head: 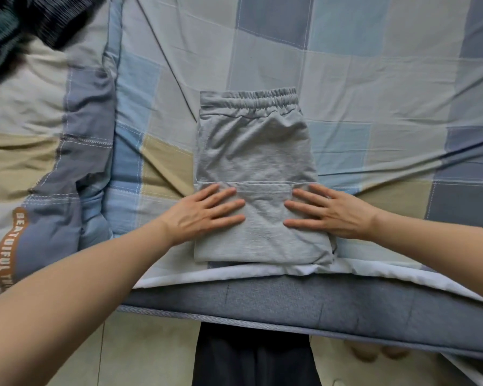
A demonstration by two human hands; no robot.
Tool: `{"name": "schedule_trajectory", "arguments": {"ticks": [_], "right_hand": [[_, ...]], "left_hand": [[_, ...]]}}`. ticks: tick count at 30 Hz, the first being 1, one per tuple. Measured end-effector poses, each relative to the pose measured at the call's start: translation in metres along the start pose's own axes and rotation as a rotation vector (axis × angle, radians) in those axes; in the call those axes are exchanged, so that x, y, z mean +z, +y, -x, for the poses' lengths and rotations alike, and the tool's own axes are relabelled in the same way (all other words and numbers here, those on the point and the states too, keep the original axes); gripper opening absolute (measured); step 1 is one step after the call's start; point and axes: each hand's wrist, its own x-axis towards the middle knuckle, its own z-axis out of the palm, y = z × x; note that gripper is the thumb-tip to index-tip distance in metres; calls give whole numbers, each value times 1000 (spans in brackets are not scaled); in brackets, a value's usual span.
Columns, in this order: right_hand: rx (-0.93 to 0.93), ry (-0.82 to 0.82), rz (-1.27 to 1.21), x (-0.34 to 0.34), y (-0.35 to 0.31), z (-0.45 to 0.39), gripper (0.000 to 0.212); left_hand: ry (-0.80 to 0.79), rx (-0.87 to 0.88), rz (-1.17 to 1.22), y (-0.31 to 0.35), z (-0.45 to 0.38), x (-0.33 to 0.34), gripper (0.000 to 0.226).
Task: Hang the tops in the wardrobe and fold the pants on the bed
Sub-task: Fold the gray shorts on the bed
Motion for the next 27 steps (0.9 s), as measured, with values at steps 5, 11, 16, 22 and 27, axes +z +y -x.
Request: {"name": "schedule_trajectory", "arguments": {"ticks": [5, 11, 16, 22, 27], "right_hand": [[28, 16, -290, -10, 12, 0, 70], [288, 51, -1144, -41, 15, 20, 45], [1015, 589, -1957, -67, 27, 24, 24], [1335, 391, -1857, -62, 25, -40, 77], [1516, 330, -1563, -59, 17, -70, 61]], "left_hand": [[-8, -83, 115, -3, -1, -10, 68], [-102, -249, 971, 1, 13, -49, 74], [329, -1000, 1888, -5, 21, -80, 15], [471, -1371, 1752, 3, -12, -59, 39], [700, -1529, 1525, 10, -34, -62, 32]]}}
